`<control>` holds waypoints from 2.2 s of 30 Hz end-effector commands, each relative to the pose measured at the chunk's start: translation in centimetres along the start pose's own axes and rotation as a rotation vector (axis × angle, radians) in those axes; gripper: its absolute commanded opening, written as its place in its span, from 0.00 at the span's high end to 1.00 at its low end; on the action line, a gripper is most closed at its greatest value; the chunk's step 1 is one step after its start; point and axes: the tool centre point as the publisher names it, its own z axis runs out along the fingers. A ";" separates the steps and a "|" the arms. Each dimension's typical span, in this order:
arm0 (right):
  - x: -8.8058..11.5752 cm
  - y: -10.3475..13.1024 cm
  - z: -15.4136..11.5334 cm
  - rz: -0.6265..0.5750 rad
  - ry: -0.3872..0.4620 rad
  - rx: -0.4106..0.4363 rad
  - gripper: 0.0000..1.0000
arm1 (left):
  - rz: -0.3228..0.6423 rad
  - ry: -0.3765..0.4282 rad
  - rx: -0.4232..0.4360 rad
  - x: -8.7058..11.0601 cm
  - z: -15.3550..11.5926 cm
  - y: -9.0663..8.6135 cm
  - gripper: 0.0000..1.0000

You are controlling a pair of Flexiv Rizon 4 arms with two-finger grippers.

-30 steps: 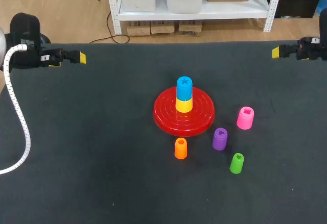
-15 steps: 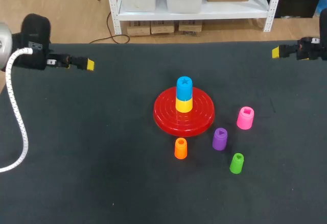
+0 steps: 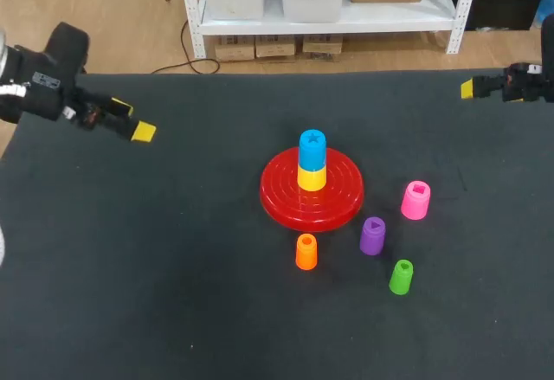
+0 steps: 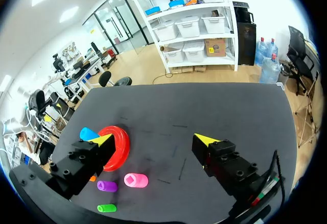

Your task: Pick up and stack the cylinders on the red base in this order: pink,purple,orange,green

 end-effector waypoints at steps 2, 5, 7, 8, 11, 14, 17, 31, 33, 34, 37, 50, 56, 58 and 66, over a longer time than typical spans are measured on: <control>0.0 0.0 -0.1 0.000 0.001 0.001 0.00 | 0.305 0.116 0.194 1.0 0.2 -1.0 0.00; 0.0 0.0 -0.1 0.000 0.001 0.001 0.00 | 0.359 0.127 0.208 1.5 0.6 -2.2 0.00; 0.0 0.0 -0.1 0.000 0.001 0.001 0.00 | 0.386 0.129 0.204 1.8 0.9 -2.9 0.00; 0.0 0.0 -0.1 0.000 0.001 0.001 0.00 | 0.397 0.136 0.209 2.0 1.1 -3.3 0.00; 0.0 0.0 -0.1 0.000 0.001 0.001 0.00 | 0.444 0.139 0.210 2.7 1.8 -4.3 0.00; 0.0 0.0 -0.1 0.000 0.001 0.001 0.00 | 0.487 0.148 0.217 3.1 2.3 -5.0 0.00; 0.0 0.0 -0.1 0.000 0.001 0.001 0.00 | 0.498 0.156 0.204 3.1 2.6 -5.2 0.00; 0.0 0.0 -0.1 0.000 0.001 0.001 0.00 | 0.526 0.069 0.258 2.7 3.8 -5.2 0.00; 0.0 0.0 -0.1 0.000 0.001 0.001 0.00 | 0.551 0.074 0.263 2.6 4.0 -5.5 0.00; 0.0 0.0 -0.1 0.000 0.001 0.001 0.00 | 0.566 0.080 0.273 2.6 4.0 -5.6 0.00; 0.0 0.0 -0.1 0.000 0.001 0.001 0.00 | 0.597 0.096 0.284 2.9 4.0 -6.0 0.00; 0.0 0.0 -0.1 0.000 0.001 0.001 0.00 | 0.591 0.071 0.296 3.5 3.8 -6.6 0.00; 0.0 0.0 -0.1 0.000 0.001 0.001 0.00 | 0.591 0.071 0.296 3.5 3.8 -6.6 0.00; -0.2 0.2 -0.3 -0.033 0.021 0.061 0.00 | 0.591 0.071 0.296 3.5 3.8 -6.6 0.00; 2.3 4.2 0.1 -0.357 0.260 0.259 0.00 | 0.591 0.071 0.296 3.5 3.8 -6.6 0.00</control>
